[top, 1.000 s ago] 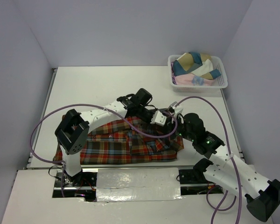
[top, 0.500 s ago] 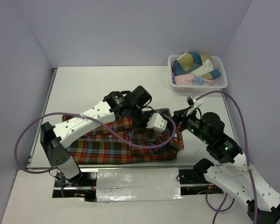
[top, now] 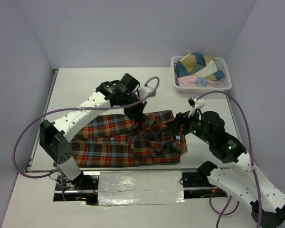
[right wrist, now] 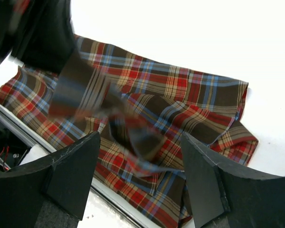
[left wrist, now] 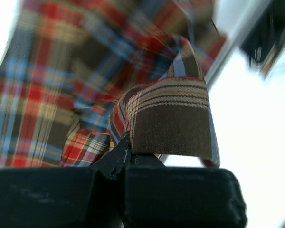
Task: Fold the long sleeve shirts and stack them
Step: Fold the shirt
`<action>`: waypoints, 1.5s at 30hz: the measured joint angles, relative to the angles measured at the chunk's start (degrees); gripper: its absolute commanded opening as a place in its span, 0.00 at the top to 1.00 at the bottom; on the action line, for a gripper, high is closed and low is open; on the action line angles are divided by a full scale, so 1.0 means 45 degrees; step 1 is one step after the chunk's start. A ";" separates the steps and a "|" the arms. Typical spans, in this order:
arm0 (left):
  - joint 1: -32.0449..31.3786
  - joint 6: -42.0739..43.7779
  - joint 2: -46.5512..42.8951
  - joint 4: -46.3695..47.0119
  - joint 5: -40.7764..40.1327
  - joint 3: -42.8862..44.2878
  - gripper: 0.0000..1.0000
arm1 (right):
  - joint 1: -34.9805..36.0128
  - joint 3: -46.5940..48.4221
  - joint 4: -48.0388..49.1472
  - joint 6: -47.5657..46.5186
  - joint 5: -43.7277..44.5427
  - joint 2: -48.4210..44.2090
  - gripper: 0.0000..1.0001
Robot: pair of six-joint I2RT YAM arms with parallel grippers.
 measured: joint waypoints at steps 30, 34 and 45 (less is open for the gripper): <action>0.4192 -1.1808 -0.0840 0.6033 0.3502 -0.5144 1.00 | 0.5197 -0.0160 0.6377 0.0952 0.1933 0.6713 0.27; 0.4192 -1.1978 -0.0840 0.6237 0.3502 -0.5479 1.00 | 0.5314 0.0233 0.6659 0.1613 0.2414 0.7970 0.32; 0.4192 -1.2201 -0.1239 0.6805 0.3555 -0.5659 1.00 | 0.5212 0.1015 0.6538 0.2254 0.3371 0.9894 1.00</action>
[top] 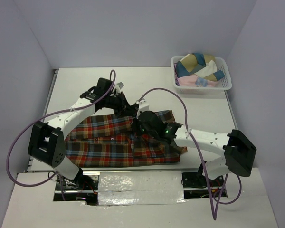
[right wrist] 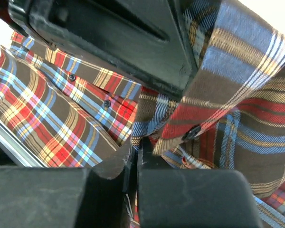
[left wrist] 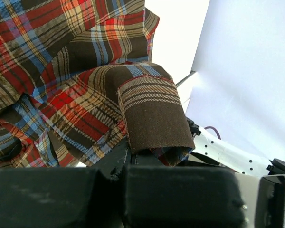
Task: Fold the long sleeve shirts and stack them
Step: Fold the shirt
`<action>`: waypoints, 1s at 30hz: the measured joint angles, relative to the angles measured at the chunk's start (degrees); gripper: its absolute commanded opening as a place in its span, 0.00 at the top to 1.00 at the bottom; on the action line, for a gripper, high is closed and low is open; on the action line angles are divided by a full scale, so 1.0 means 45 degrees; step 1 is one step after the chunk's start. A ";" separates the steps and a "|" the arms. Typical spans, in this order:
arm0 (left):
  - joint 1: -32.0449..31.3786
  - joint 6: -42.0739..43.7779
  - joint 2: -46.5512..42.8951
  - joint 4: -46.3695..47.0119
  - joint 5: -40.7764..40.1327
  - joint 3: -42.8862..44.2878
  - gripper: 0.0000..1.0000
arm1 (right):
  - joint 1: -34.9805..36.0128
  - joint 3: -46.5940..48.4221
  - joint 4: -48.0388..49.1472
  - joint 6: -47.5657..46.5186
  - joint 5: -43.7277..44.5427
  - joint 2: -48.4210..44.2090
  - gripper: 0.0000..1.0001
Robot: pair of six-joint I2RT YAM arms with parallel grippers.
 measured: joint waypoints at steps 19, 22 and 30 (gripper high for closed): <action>0.0010 2.0852 -0.5377 -0.1093 0.1248 -0.1268 0.45 | -0.0967 -0.0461 -0.0724 -0.3706 -0.6096 -0.1132 1.00; -0.0083 2.6379 -0.6178 -0.2011 0.1671 -0.2200 0.41 | -0.1025 -0.0461 -0.0777 -0.4027 -0.6703 -0.1467 1.00; -0.0223 2.9988 -0.5183 -0.2885 0.2273 -0.2735 0.09 | -0.1146 -0.0748 -0.0748 -0.3954 -0.6994 -0.1904 1.00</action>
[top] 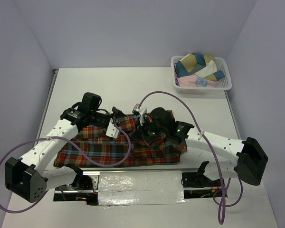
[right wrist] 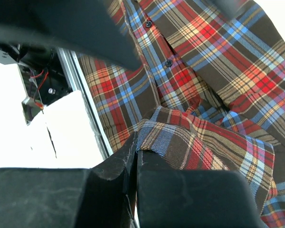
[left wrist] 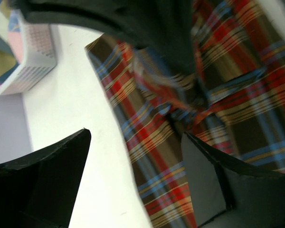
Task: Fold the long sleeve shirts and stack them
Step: Fold the shirt
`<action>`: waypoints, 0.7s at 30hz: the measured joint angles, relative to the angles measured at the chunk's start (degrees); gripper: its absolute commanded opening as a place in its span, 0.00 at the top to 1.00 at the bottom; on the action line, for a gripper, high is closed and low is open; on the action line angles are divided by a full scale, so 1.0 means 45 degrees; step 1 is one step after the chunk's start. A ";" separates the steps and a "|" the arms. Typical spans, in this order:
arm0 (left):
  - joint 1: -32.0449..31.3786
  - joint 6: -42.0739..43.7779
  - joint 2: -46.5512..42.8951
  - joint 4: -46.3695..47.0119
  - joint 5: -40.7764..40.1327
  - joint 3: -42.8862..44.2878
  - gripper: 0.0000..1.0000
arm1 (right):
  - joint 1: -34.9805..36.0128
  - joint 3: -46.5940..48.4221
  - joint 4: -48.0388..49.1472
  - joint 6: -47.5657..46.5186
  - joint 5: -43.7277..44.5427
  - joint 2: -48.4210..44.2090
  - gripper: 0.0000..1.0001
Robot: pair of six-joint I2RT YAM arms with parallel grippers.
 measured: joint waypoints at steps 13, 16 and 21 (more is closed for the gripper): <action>-0.1987 -0.7548 -0.1812 0.4415 -0.0476 -0.3332 0.15 | -0.0272 -0.0301 0.0034 0.0102 0.0175 -0.0704 1.00; -0.2181 -0.9462 -0.1554 0.5571 -0.1277 -0.3517 0.16 | -0.0277 -0.0301 0.0034 0.0102 0.0121 -0.0704 1.00; -0.2540 -1.1400 -0.0544 0.6552 -0.2331 -0.3521 0.26 | -0.0296 -0.0301 0.0034 0.0097 0.0024 -0.0709 1.00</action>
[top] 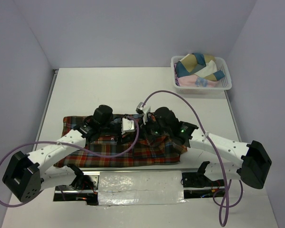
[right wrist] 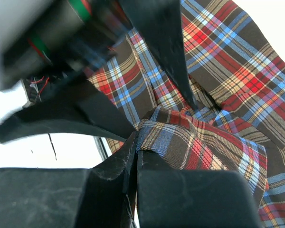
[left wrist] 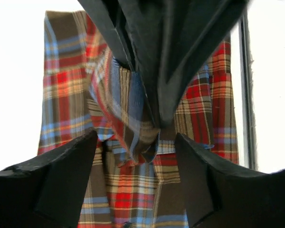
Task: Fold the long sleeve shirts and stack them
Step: Fold the shirt
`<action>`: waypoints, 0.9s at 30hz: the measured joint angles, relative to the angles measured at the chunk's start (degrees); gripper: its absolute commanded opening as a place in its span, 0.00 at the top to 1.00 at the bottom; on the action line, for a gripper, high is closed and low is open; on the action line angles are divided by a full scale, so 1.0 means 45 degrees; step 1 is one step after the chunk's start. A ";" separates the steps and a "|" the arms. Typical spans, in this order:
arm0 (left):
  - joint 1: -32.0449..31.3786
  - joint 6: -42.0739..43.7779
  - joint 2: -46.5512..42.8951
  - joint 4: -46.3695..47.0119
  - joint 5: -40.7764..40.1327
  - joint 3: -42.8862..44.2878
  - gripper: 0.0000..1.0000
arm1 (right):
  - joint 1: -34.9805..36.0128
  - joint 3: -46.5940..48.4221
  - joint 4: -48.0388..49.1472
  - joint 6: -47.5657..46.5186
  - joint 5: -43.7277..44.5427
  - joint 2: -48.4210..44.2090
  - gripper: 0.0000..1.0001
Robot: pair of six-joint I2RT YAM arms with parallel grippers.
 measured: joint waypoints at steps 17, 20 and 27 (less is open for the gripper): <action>-0.0578 -0.2055 0.0491 0.1447 -0.2127 -0.0233 1.00 | -0.2055 0.0452 -0.1928 0.2186 0.0117 -0.2142 0.30; -0.0627 -0.2244 0.0243 0.1783 -0.2477 -0.0481 1.00 | -0.3823 0.0457 -0.2759 0.4318 0.0495 -0.3808 0.30; -0.1141 -0.3298 -0.0063 0.2657 -0.4401 -0.0986 1.00 | -0.4381 -0.0155 -0.3653 0.7242 0.1137 -0.4707 0.29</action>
